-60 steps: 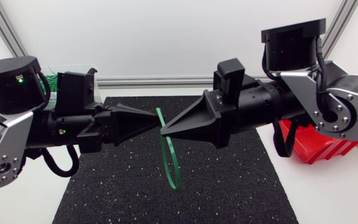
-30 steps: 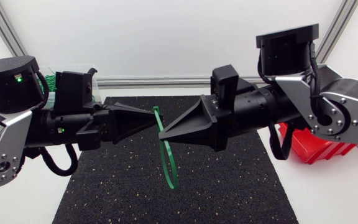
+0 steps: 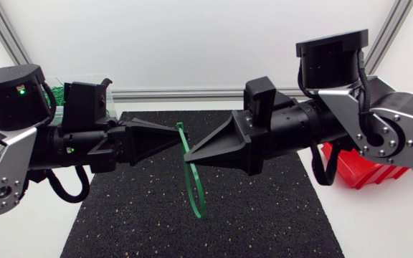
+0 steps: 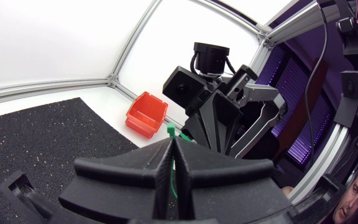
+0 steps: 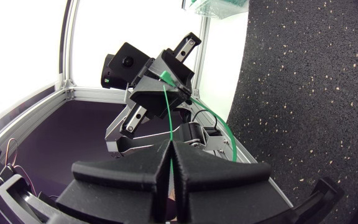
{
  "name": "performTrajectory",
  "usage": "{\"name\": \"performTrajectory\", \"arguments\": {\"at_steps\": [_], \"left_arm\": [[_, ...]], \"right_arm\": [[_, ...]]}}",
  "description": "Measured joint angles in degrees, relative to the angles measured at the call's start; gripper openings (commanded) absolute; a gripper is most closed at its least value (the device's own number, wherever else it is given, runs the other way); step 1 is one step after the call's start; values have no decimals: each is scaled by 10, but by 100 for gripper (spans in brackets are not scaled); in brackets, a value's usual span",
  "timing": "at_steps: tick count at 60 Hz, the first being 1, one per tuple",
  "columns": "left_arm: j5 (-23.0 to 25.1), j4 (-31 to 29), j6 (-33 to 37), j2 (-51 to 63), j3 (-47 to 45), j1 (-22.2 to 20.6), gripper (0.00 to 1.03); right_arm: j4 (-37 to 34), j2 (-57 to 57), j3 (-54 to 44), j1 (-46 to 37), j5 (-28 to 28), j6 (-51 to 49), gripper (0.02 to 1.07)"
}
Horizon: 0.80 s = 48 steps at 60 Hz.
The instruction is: Take a green cable tie from the red box, thread the tail through the head to close it, then place it in the transparent bin on the left.
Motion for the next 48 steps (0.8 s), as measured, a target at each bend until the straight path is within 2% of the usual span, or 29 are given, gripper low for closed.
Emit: {"name": "performTrajectory", "arguments": {"at_steps": [33,48], "left_arm": [[-68,0,35,-28,-23,-38,4],[-128,-10,71,-60,-39,-84,4]], "right_arm": [[2,-2,0,-10,-13,0,8],[-1,-2,0,-11,-21,0,8]]}}
